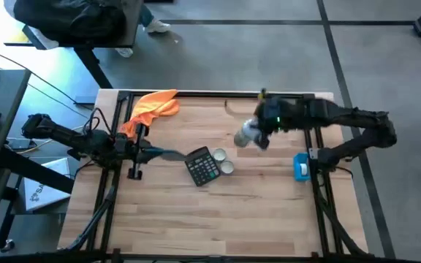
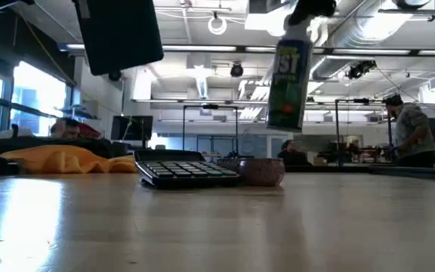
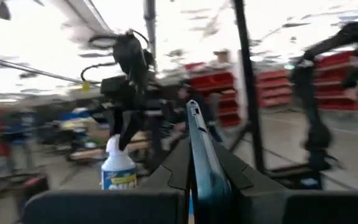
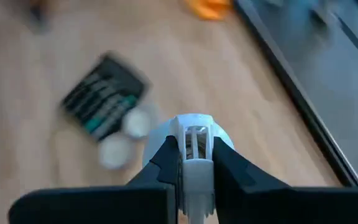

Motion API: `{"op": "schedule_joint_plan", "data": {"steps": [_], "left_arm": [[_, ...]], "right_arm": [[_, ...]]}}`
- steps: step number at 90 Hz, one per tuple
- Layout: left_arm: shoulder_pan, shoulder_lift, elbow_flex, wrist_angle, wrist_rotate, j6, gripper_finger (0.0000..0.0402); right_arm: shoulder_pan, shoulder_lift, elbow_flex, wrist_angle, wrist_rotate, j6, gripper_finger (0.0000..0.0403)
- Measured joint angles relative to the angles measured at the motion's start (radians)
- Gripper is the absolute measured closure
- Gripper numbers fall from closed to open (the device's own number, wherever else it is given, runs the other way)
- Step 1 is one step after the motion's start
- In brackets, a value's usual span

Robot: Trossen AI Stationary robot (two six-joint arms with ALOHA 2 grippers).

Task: Apply microfiber cloth
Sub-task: Spray the back of the black tablet using the white spray bottle

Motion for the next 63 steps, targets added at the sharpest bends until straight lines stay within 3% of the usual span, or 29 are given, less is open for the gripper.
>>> {"op": "schedule_joint_plan", "data": {"steps": [24, 35, 44, 63], "left_arm": [[0.015, 0.014, 0.026, -0.009, 0.018, -0.128, 0.0390], [0.067, 0.059, 0.062, -0.041, 0.070, -0.235, 0.0390], [0.122, 0.129, 0.106, -0.078, 0.156, -0.319, 0.0390], [0.234, 0.284, 0.197, -0.128, 0.248, -0.379, 0.0390]], "right_arm": [[0.239, 0.098, 0.000, 0.062, -0.040, -0.244, 0.0377], [0.267, 0.201, 0.013, 0.154, -0.144, -0.361, 0.0377], [0.267, 0.300, 0.087, 0.139, -0.200, -0.433, 0.0377], [0.266, 0.493, 0.331, -0.027, -0.217, -0.592, 0.0374]]}}
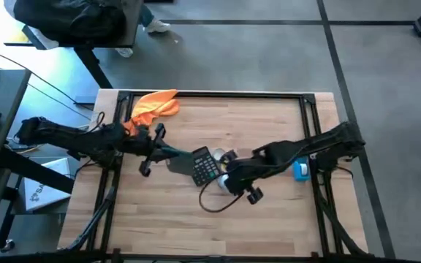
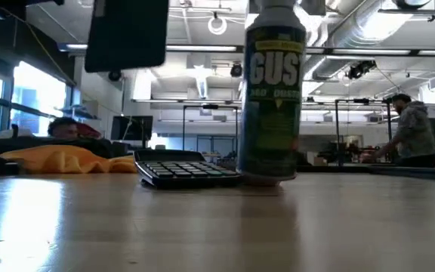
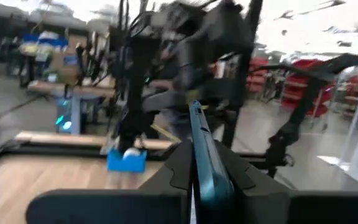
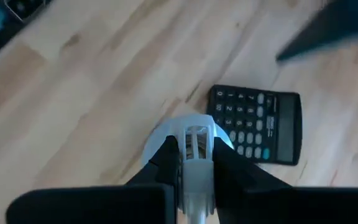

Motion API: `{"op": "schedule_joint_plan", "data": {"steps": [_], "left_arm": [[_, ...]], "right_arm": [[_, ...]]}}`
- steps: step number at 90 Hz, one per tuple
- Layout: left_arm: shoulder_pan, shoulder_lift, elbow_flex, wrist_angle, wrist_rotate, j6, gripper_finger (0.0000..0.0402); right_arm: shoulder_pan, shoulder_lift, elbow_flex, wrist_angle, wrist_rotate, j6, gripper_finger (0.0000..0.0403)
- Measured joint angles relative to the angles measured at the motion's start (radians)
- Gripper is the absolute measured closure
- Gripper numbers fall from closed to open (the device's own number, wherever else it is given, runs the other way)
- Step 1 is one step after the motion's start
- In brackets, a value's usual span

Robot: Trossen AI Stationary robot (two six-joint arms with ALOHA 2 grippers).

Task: Apply microfiber cloth
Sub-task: Spray the back of the black tablet using the white spray bottle

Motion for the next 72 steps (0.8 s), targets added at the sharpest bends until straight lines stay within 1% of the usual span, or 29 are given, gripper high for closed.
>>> {"op": "schedule_joint_plan", "data": {"steps": [13, 22, 30, 39, 49, 57, 72], "left_arm": [[0.058, 0.078, 0.037, 0.059, 0.100, -0.022, 0.0390], [0.083, 0.134, 0.044, 0.101, 0.141, -0.053, 0.0390], [0.092, 0.179, 0.044, 0.154, 0.178, -0.071, 0.0390], [0.107, 0.230, 0.044, 0.211, 0.220, -0.095, 0.0390], [0.125, 0.292, 0.044, 0.277, 0.222, -0.128, 0.0390], [0.144, 0.343, 0.045, 0.329, 0.224, -0.161, 0.0390], [0.176, 0.436, 0.045, 0.402, 0.270, -0.199, 0.0390]], "right_arm": [[0.000, 0.093, 0.143, -0.077, -0.075, -0.138, 0.0378], [-0.001, 0.131, 0.193, -0.098, -0.163, -0.224, 0.0378], [-0.002, 0.136, 0.198, -0.102, -0.228, -0.286, 0.0378], [-0.002, 0.136, 0.198, -0.103, -0.277, -0.365, 0.0378], [-0.002, 0.137, 0.198, -0.084, -0.310, -0.460, 0.0378], [-0.006, 0.138, 0.198, -0.076, -0.357, -0.532, 0.0378], [-0.008, 0.145, 0.198, -0.093, -0.415, -0.642, 0.0378]]}}
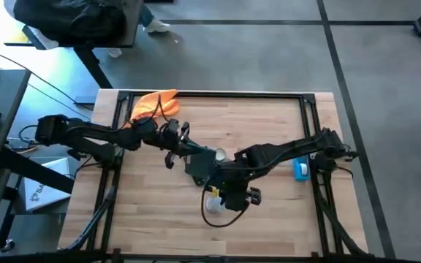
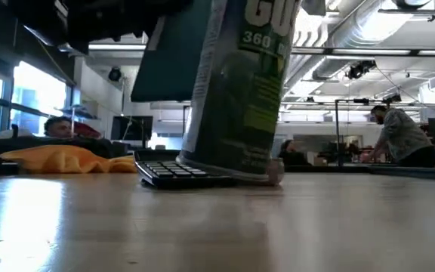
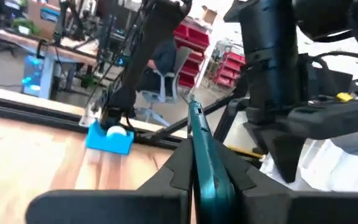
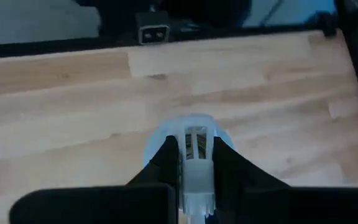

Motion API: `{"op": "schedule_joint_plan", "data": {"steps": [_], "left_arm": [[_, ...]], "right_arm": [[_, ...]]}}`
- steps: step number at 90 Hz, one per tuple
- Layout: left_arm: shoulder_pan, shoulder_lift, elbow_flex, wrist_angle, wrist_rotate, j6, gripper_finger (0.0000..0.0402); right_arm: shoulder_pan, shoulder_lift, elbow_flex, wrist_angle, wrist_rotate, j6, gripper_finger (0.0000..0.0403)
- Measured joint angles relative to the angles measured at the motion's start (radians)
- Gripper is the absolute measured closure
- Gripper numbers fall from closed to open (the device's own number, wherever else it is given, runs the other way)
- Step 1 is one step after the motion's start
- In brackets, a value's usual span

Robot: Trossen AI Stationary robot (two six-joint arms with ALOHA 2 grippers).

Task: Apply microfiber cloth
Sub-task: Spray the back of the black tablet using the white spray bottle

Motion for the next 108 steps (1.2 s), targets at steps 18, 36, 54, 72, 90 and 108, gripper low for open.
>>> {"op": "schedule_joint_plan", "data": {"steps": [18, 36, 54, 72, 90, 108], "left_arm": [[0.007, 0.073, 0.000, 0.095, 0.009, -0.032, 0.0390], [-0.005, 0.094, 0.000, 0.157, 0.014, -0.033, 0.0390], [-0.008, 0.094, 0.000, 0.158, 0.011, -0.041, 0.0390], [-0.008, 0.094, 0.000, 0.159, 0.000, -0.046, 0.0390], [-0.005, 0.094, 0.000, 0.179, -0.004, -0.050, 0.0390], [0.008, 0.090, 0.000, 0.201, 0.004, -0.051, 0.0390]], "right_arm": [[0.001, 0.000, 0.000, -0.095, -0.027, -0.043, 0.0378], [0.028, 0.000, 0.000, -0.133, -0.028, -0.065, 0.0378], [0.055, 0.024, 0.000, -0.108, -0.026, -0.083, 0.0356], [0.080, 0.039, 0.005, -0.090, 0.074, -0.081, 0.0336], [0.093, 0.045, 0.031, -0.083, 0.113, -0.052, 0.0333], [0.093, 0.049, 0.068, -0.059, 0.189, -0.013, 0.0333]]}}
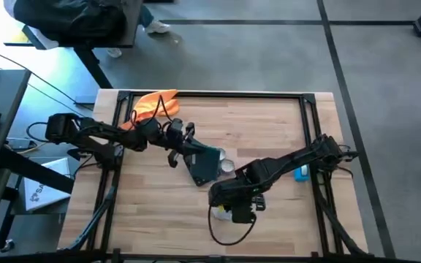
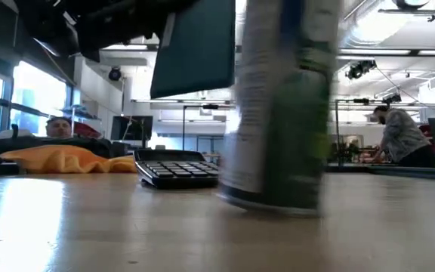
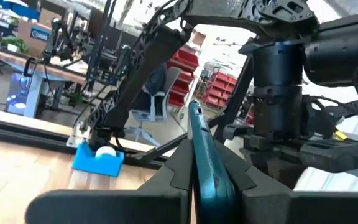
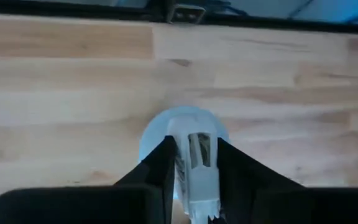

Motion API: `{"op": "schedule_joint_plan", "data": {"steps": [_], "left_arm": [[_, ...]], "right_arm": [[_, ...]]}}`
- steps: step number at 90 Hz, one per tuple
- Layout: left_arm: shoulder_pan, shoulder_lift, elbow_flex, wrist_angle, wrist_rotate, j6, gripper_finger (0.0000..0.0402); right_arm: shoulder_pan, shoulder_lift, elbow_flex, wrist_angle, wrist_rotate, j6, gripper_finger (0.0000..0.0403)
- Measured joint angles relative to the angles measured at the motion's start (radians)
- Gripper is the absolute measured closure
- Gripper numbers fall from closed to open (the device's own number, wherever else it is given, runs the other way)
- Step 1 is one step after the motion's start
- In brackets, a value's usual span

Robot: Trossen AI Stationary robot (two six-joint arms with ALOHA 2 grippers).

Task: Apply microfiber cloth
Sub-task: Spray the back of the black tablet using the white spray bottle

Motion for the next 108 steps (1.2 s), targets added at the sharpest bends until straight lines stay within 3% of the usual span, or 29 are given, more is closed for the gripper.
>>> {"op": "schedule_joint_plan", "data": {"steps": [39, 66, 84, 98, 108], "left_arm": [[0.005, 0.000, 0.000, 0.000, 0.005, 0.014, 0.0390], [0.010, 0.000, 0.000, -0.005, -0.066, 0.095, 0.0390], [0.008, 0.021, 0.000, -0.004, -0.095, 0.102, 0.0390], [-0.003, 0.015, 0.000, -0.012, -0.140, 0.142, 0.0390], [-0.032, -0.015, 0.000, -0.014, -0.190, 0.160, 0.0390]], "right_arm": [[0.005, -0.002, 0.011, 0.095, 0.012, 0.085, 0.0332], [0.011, -0.003, 0.026, 0.115, 0.075, 0.084, 0.0331], [0.003, -0.020, 0.152, 0.097, 0.176, 0.286, 0.0334], [-0.051, -0.043, 0.191, 0.087, 0.092, 0.377, 0.0376], [-0.089, -0.040, 0.139, 0.100, -0.002, 0.377, 0.0397]]}}
